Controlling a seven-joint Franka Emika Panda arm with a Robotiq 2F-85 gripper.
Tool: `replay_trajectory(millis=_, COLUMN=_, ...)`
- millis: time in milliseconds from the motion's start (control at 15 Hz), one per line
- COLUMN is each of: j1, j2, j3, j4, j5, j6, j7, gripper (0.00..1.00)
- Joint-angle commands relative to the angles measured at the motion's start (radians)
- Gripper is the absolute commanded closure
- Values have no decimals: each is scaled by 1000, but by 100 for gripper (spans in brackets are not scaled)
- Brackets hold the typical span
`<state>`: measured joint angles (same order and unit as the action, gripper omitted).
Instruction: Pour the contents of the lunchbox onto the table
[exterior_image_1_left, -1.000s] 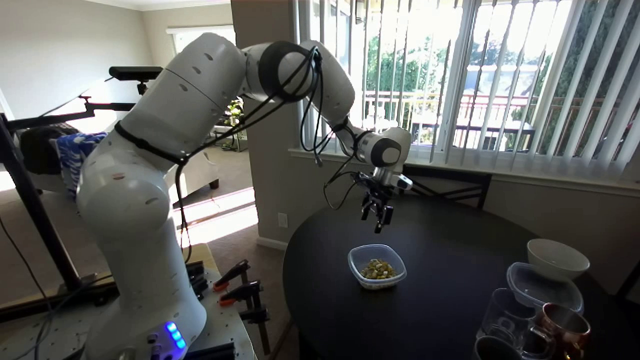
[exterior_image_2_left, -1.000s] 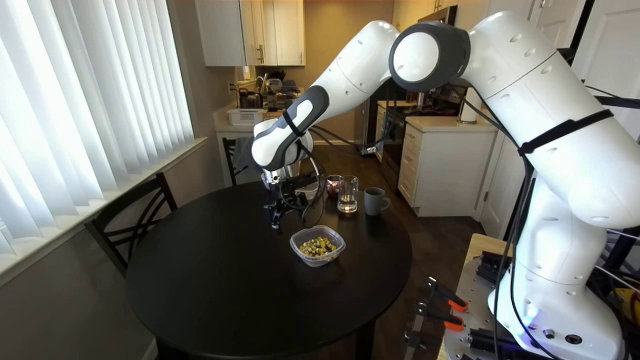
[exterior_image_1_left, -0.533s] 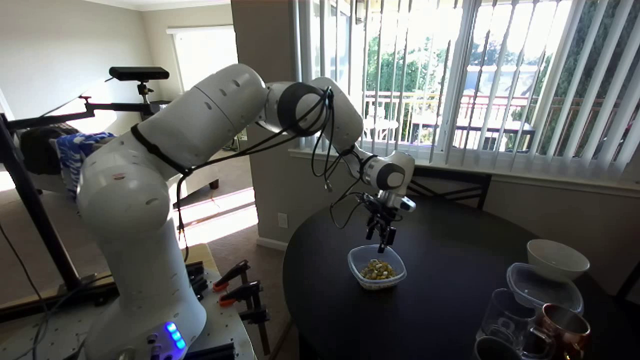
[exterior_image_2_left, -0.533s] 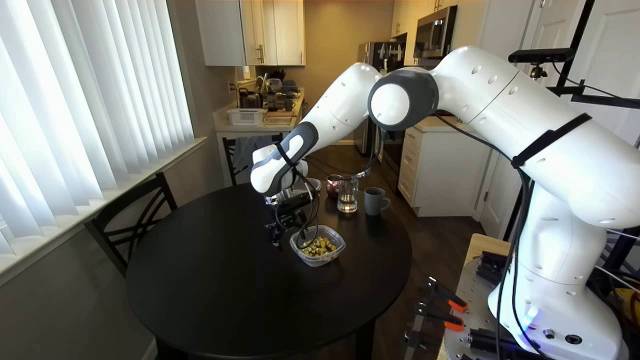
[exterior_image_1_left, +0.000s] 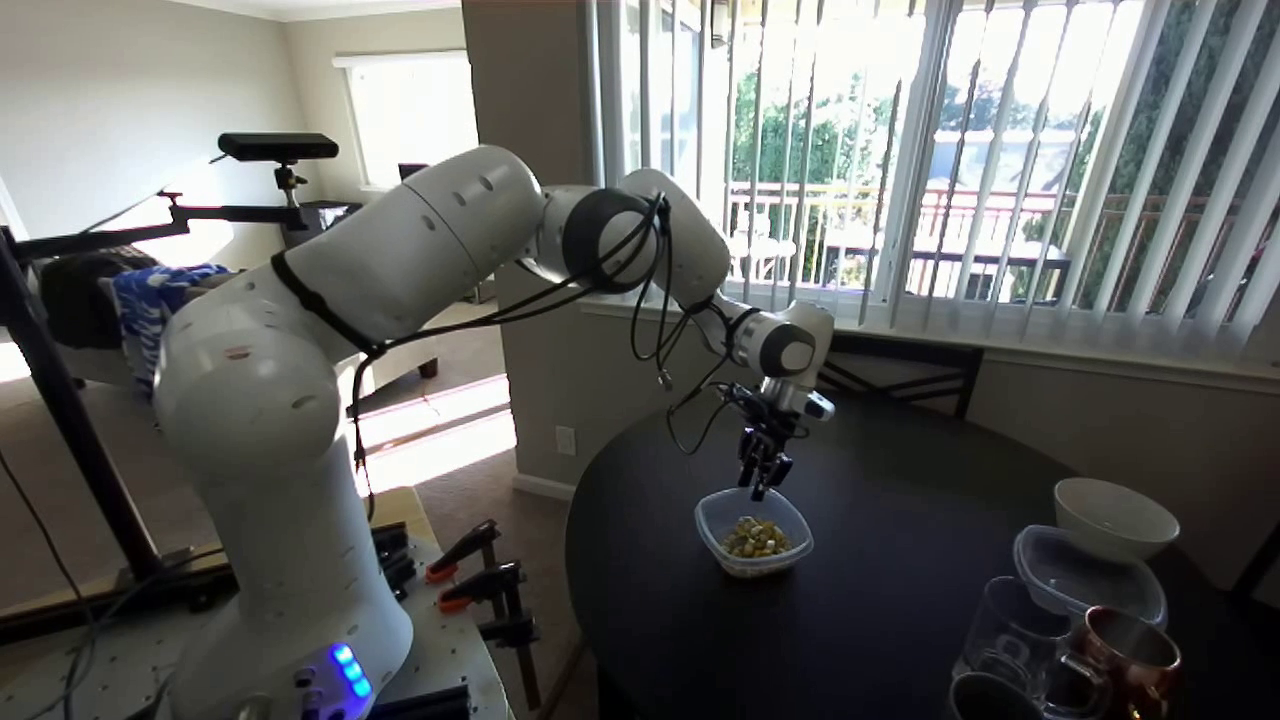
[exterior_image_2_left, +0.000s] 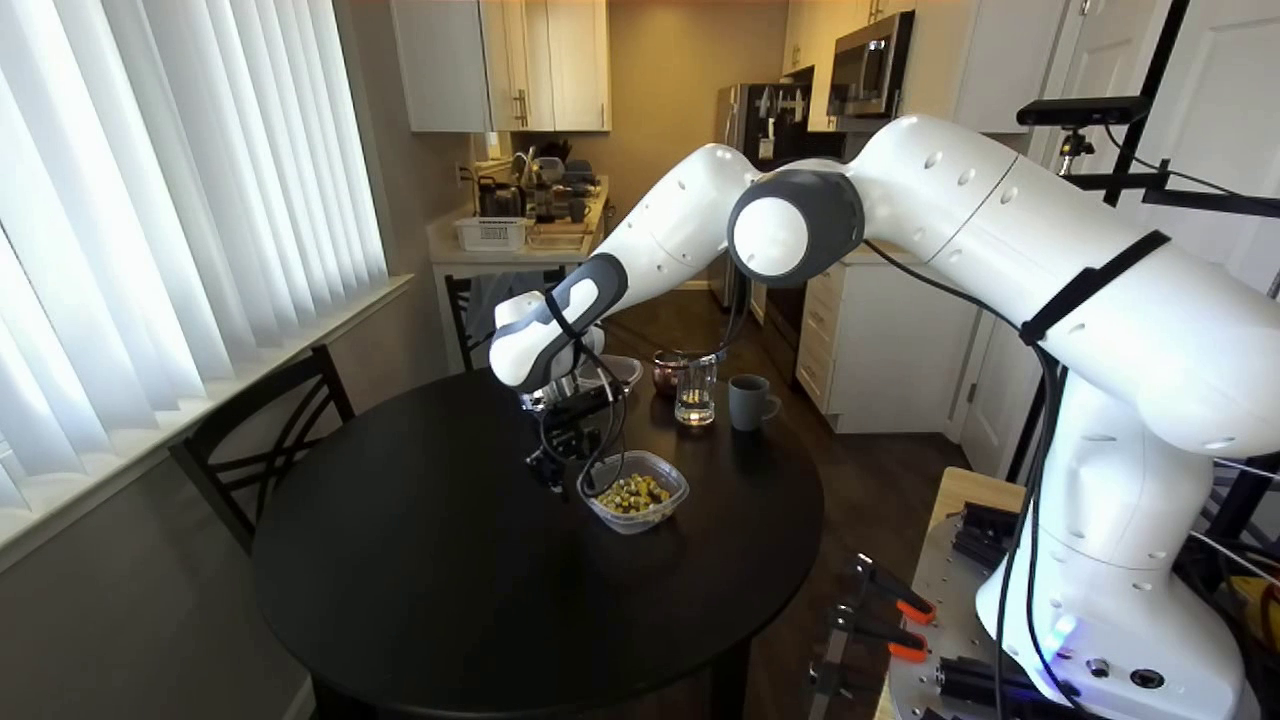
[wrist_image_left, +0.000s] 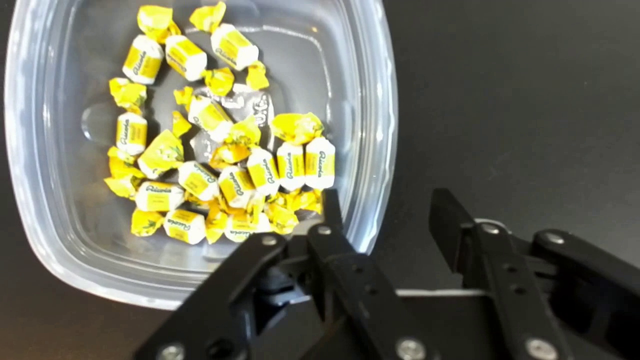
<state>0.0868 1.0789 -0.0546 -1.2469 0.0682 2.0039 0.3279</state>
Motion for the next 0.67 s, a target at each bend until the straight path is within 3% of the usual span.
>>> replay_trajectory(millis=0, j1=8, j2=5, j3=8, j4=24, j5=4, j6=-60, j7=27, gripper=80)
replay_trajectory(millis=200, j1=4, j2=19, j3=-2, j4=42, j5=6, j6=-84, j7=54, gripper=98)
replay_trajectory(millis=600, j1=-10, j2=-1, j3=25, j4=55, j5=34, j6=-129, j7=51, gripper=99)
